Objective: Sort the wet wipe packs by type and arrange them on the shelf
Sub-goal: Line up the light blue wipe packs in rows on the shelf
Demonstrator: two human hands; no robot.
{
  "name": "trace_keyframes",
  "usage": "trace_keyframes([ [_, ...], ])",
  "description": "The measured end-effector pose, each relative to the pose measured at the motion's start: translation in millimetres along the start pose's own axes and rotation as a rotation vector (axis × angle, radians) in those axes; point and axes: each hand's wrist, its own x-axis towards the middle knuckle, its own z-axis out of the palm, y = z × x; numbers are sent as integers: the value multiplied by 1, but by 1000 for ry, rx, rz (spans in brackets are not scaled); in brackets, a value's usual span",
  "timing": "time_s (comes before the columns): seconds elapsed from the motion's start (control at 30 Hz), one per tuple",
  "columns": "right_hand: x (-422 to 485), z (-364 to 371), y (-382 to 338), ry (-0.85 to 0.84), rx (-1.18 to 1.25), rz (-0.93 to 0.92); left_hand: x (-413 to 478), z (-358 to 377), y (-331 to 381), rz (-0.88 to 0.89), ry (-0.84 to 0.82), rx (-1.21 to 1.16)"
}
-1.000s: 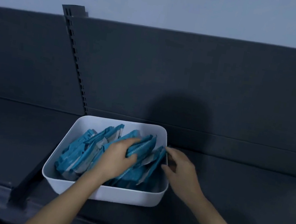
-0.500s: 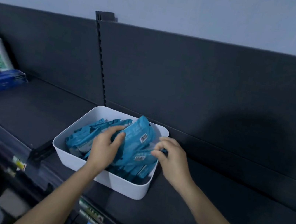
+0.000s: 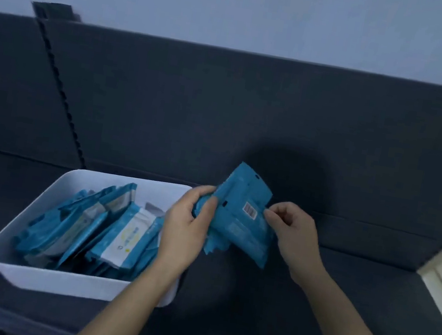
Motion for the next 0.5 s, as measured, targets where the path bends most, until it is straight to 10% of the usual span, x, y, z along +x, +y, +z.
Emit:
trace_keyframes([
  [0.23,-30,-50,62,71,-220,219,-27,54,-58,-82,-353,104],
  [0.5,-37,-58,93,2,-326,258,-23,57,-103,-272,-400,189],
])
